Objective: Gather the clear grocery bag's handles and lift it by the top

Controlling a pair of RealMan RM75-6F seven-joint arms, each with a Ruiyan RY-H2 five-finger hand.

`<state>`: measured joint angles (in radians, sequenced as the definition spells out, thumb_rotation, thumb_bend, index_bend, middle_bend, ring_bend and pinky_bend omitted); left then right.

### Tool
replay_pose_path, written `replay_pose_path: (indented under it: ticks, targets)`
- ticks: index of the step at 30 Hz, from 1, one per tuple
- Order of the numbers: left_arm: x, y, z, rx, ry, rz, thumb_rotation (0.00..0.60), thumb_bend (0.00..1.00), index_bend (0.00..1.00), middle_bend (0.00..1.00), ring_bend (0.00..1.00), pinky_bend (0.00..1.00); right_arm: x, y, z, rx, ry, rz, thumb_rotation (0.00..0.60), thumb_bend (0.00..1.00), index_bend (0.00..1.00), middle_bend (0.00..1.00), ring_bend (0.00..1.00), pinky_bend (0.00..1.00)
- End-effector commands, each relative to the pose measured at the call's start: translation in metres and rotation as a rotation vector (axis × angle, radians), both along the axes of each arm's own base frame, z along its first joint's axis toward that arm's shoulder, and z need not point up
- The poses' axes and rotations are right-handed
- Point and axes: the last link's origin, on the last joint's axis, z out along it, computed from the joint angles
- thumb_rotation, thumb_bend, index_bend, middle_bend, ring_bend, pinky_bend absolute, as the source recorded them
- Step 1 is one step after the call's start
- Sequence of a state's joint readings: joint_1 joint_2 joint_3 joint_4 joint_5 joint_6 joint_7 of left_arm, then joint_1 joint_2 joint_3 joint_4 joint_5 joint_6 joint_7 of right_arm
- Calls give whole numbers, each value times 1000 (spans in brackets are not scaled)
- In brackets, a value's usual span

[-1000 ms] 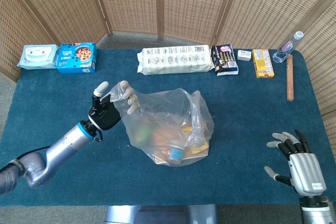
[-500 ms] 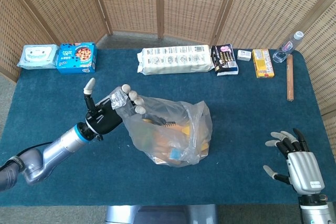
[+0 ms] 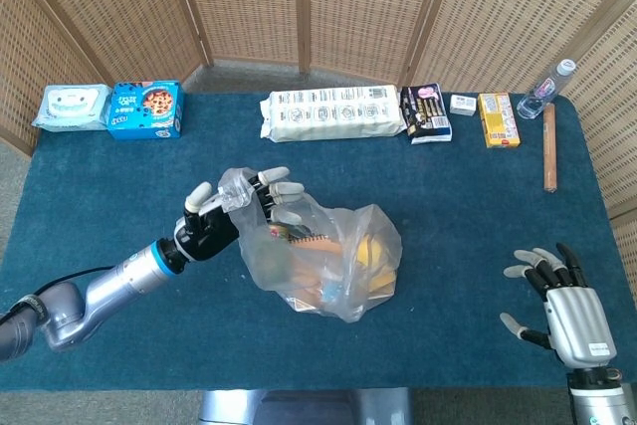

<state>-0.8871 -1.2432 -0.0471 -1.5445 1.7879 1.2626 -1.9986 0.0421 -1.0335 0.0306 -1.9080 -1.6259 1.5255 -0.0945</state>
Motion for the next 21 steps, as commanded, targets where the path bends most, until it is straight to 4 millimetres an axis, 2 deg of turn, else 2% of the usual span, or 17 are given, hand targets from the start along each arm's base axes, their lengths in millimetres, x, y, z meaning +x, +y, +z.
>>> replay_pose_path:
  ticks: [1, 10, 18, 21]
  targets:
    - [-3, -1, 3, 34, 56, 35, 0, 203, 13, 93, 22, 167, 1, -2, -1, 6, -1, 2, 600, 196, 359, 241, 173, 0]
    - [-7, 1, 9, 34, 6, 73, 0, 203, 0, 74, 3, 130, 2, -3, -2, 12, 4, 5, 600, 196, 362, 241, 173, 0]
    - [-9, 1, 9, 40, 41, 66, 0, 203, 0, 9, 0, 118, 2, -3, -2, 12, 3, 5, 600, 196, 366, 247, 173, 0]
    - [-9, 3, 10, 60, 46, 69, 0, 201, 0, 0, 0, 80, 2, -3, -2, 13, 3, 8, 600, 196, 370, 249, 173, 0]
